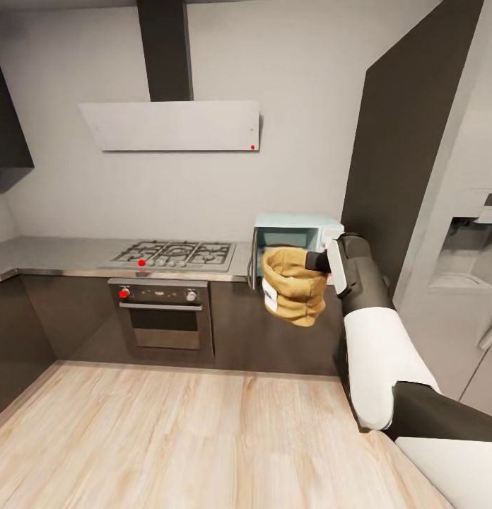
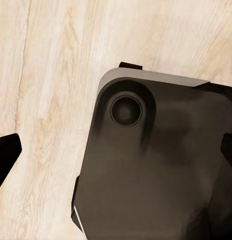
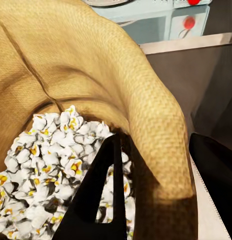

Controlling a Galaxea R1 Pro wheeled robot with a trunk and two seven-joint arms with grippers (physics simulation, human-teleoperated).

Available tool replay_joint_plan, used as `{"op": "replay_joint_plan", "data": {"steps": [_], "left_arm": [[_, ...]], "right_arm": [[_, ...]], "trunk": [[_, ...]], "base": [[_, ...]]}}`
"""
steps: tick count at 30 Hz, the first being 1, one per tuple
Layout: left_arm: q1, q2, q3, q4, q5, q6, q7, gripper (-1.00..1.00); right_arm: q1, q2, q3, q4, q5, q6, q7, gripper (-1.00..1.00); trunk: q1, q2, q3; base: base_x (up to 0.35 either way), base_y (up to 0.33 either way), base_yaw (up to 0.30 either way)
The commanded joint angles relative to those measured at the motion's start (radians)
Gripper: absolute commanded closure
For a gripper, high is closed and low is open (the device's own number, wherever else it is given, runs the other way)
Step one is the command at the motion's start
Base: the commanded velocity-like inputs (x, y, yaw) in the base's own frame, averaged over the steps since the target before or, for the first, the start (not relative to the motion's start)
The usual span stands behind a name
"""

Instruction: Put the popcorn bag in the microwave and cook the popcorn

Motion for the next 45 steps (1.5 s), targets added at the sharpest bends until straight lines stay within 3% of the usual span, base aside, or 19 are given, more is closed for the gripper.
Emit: {"op": "replay_joint_plan", "data": {"steps": [1,15,37,45], "left_arm": [[0.0,0.0,0.0,-0.001,0.005,-0.003,0.001,-1.0],[0.0,0.0,0.001,-0.001,0.005,-0.003,0.001,-1.0],[0.0,0.0,0.002,-0.001,0.006,-0.004,0.007,-1.0],[0.0,0.002,0.002,-0.001,0.007,0.004,0.0,-1.0]], "right_arm": [[-0.001,-0.009,-0.005,-0.001,0.004,0.004,0.003,1.0],[-0.001,-0.007,0.006,-0.003,0.007,0.004,-0.001,1.0],[-0.001,0.002,0.0,-0.003,-0.012,0.004,0.005,1.0],[-0.001,0.001,0.0,-0.003,-0.012,0.004,0.008,1.0]], "trunk": [[0.0,-0.001,-0.001],[0.0,-0.001,-0.001],[0.0,-0.001,-0.001],[0.0,-0.001,-0.001]], "base": [[0.0,0.0,0.0],[0.0,0.0,-0.186],[0.003,0.0,-0.005],[0.281,0.0,0.0]]}}
